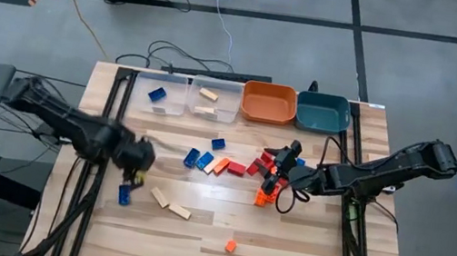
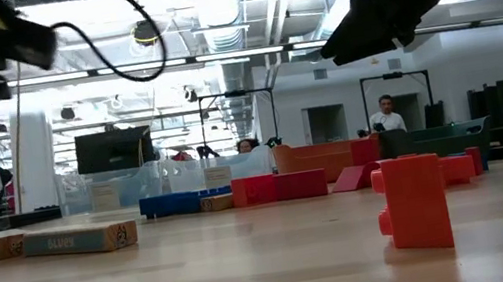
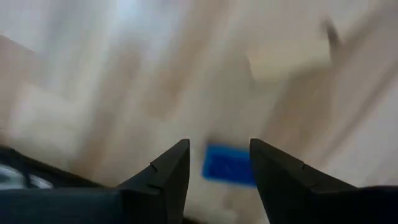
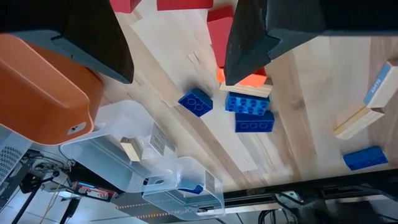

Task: Sort blocks
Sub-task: Put the blue game piece into the left transparent bin

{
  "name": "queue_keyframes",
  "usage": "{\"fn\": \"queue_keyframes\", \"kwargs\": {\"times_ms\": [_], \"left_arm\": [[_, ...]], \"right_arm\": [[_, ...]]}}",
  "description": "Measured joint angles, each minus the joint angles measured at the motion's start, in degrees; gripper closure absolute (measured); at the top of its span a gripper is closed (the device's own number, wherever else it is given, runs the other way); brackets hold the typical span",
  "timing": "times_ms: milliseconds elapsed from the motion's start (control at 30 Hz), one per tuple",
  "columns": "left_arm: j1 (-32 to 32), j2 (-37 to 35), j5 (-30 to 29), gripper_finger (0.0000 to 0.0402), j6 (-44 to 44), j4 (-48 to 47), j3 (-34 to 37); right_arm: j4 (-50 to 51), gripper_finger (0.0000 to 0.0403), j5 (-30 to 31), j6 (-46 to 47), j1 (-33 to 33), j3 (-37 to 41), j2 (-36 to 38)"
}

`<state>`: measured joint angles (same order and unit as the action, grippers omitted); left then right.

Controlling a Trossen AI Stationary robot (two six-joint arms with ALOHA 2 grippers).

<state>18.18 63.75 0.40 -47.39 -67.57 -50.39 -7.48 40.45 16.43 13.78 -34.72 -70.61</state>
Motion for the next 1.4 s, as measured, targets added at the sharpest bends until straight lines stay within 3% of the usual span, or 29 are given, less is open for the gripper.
{"fn": "queue_keyframes", "kwargs": {"times_ms": [100, 267, 433, 700, 933, 1133, 1400], "left_arm": [[8.71, 3.66, 1.38, 0.0239, -0.32, 0.03, 0.02], [22.39, 10.99, 2.81, 0.0239, 12.26, 4.0, 0.03], [29.94, 19.06, 1.09, 0.0239, 18.24, 6.34, 0.04], [31.03, 28.05, -0.85, 0.0228, 18.12, 0.9, -2.36], [31.6, 29.13, -3.64, 0.0168, 24.38, 0.89, -3.61], [31.62, 29.13, -7.19, 0.0109, 36.41, 1.12, -3.61], [31.62, 29.13, -8.2, 0.01, 50.6, 3.82, -0.23]], "right_arm": [[0.23, 0.0121, 0.0, 0.02, 0.0, 0.02, 0.0], [0.25, 0.0121, 0.0, 0.0, 0.0, 0.01, 0.0], [0.09, 0.0121, 0.0, 0.09, 0.0, 0.0, 0.0], [-1.97, 0.0121, 0.0, 0.51, 0.0, 0.0, 0.02], [-2.0, 0.0121, -0.02, 0.72, 0.0, 0.0, 0.02], [-1.98, 0.0121, -0.02, 0.7, 0.0, 0.0, 0.02], [-1.73, 0.0121, -0.02, 0.68, 0.07, 0.0, 0.02]]}}
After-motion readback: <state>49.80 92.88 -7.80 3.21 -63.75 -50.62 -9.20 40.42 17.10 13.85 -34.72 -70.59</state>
